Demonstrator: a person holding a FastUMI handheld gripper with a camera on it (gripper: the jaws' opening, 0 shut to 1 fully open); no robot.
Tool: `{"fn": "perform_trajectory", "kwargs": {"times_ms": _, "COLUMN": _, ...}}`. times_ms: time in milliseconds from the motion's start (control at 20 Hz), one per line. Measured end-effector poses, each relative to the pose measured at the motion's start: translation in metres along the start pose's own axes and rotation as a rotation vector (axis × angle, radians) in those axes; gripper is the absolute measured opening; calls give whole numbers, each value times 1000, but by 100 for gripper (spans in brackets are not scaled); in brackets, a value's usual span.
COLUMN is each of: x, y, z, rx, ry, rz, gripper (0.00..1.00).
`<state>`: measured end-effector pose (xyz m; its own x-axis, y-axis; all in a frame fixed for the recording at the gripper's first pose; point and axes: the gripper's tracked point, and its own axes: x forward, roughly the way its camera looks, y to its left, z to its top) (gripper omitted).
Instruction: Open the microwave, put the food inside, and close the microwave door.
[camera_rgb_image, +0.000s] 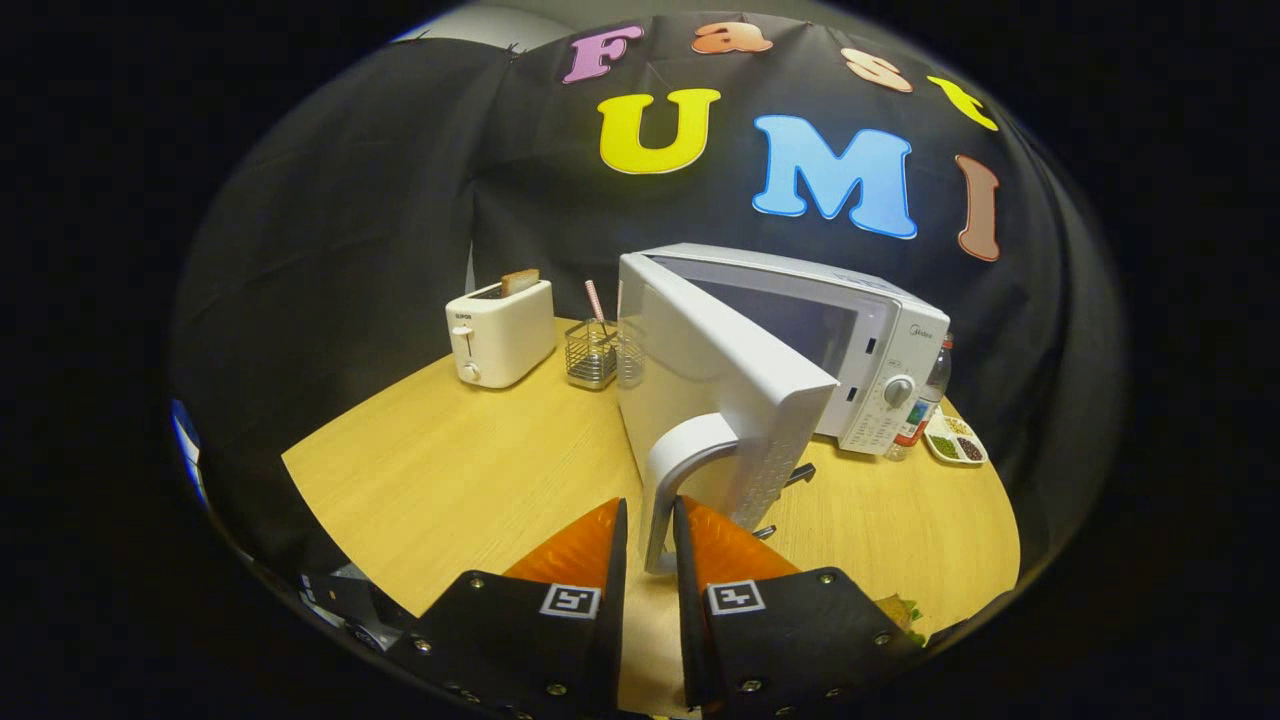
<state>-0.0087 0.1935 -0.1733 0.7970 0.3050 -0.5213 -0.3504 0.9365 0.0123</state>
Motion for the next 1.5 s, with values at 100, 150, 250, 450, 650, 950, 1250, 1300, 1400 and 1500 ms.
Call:
{"fn": "perform_trajectory", "kwargs": {"times_ms": 100, "x": 0, "y": 18, "z": 0, "rx": 25, "ry": -4, "rz": 7, "gripper": 25}}
{"fn": "perform_trajectory", "kwargs": {"times_ms": 150, "x": 0, "y": 27, "z": 0, "rx": 31, "ry": -5, "rz": 14, "gripper": 26}}
{"fn": "perform_trajectory", "kwargs": {"times_ms": 250, "x": -1, "y": 47, "z": 1, "rx": 23, "ry": -11, "rz": 33, "gripper": 26}}
{"fn": "perform_trajectory", "kwargs": {"times_ms": 450, "x": 1, "y": 87, "z": 4, "rx": 13, "ry": -22, "rz": 88, "gripper": 26}}
{"fn": "perform_trajectory", "kwargs": {"times_ms": 650, "x": -1, "y": 123, "z": 13, "rx": 23, "ry": -36, "rz": 182, "gripper": 26}}
{"fn": "perform_trajectory", "kwargs": {"times_ms": 950, "x": -48, "y": 155, "z": 37, "rx": 105, "ry": -105, "rz": 395, "gripper": 36}}
{"fn": "perform_trajectory", "kwargs": {"times_ms": 1250, "x": -88, "y": 118, "z": 53, "rx": 145, "ry": -131, "rz": 444, "gripper": 99}}
{"fn": "perform_trajectory", "kwargs": {"times_ms": 1300, "x": -91, "y": 107, "z": 54, "rx": 164, "ry": -127, "rz": 442, "gripper": 99}}
{"fn": "perform_trajectory", "kwargs": {"times_ms": 1400, "x": -94, "y": 81, "z": 57, "rx": 208, "ry": -118, "rz": 429, "gripper": 99}}
{"fn": "perform_trajectory", "kwargs": {"times_ms": 1500, "x": -94, "y": 50, "z": 57, "rx": 249, "ry": -105, "rz": 398, "gripper": 98}}
